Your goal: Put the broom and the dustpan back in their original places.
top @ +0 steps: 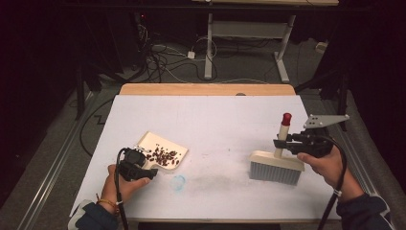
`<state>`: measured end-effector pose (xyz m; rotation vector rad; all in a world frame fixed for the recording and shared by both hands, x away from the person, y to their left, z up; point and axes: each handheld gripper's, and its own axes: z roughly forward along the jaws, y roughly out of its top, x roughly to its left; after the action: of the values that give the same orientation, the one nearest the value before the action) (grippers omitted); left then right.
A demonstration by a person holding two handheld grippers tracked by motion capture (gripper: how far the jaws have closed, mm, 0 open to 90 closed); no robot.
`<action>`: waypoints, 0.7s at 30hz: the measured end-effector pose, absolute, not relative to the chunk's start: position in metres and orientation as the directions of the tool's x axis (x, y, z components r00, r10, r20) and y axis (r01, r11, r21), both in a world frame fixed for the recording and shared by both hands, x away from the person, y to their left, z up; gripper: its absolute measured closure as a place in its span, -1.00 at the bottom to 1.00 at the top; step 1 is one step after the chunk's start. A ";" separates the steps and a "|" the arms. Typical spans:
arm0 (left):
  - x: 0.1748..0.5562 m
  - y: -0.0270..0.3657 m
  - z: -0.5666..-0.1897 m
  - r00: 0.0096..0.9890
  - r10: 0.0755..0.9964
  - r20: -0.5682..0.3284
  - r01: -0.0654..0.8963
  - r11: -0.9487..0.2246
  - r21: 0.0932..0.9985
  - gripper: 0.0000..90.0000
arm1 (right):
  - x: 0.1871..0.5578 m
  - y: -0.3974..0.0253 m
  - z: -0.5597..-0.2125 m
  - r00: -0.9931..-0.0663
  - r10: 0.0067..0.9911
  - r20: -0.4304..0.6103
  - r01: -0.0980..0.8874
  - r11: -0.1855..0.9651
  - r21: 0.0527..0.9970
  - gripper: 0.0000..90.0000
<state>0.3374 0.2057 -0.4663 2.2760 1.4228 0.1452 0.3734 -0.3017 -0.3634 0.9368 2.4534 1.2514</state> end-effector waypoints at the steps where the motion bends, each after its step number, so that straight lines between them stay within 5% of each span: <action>1: 0.335 0.204 -0.466 0.468 0.871 -0.149 0.824 -0.369 0.431 -0.04 | 0.380 -0.301 -0.366 -0.753 0.653 0.086 0.455 0.421 0.784 0.46; 13: 0.314 0.191 -0.463 0.590 0.798 -0.118 0.747 -0.484 0.456 -0.08 | 0.432 -0.291 -0.396 -0.664 0.741 0.100 0.547 0.389 0.741 0.35; 21: 0.298 0.196 -0.454 0.661 0.750 0.029 0.566 -0.524 0.637 -0.43 | 0.449 -0.281 -0.409 -0.558 0.829 -0.035 0.556 0.405 0.726 0.15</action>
<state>0.2981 0.1962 -0.4543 2.2784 1.0143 0.4026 0.4491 -0.2810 -0.4088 1.1897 2.2750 0.9537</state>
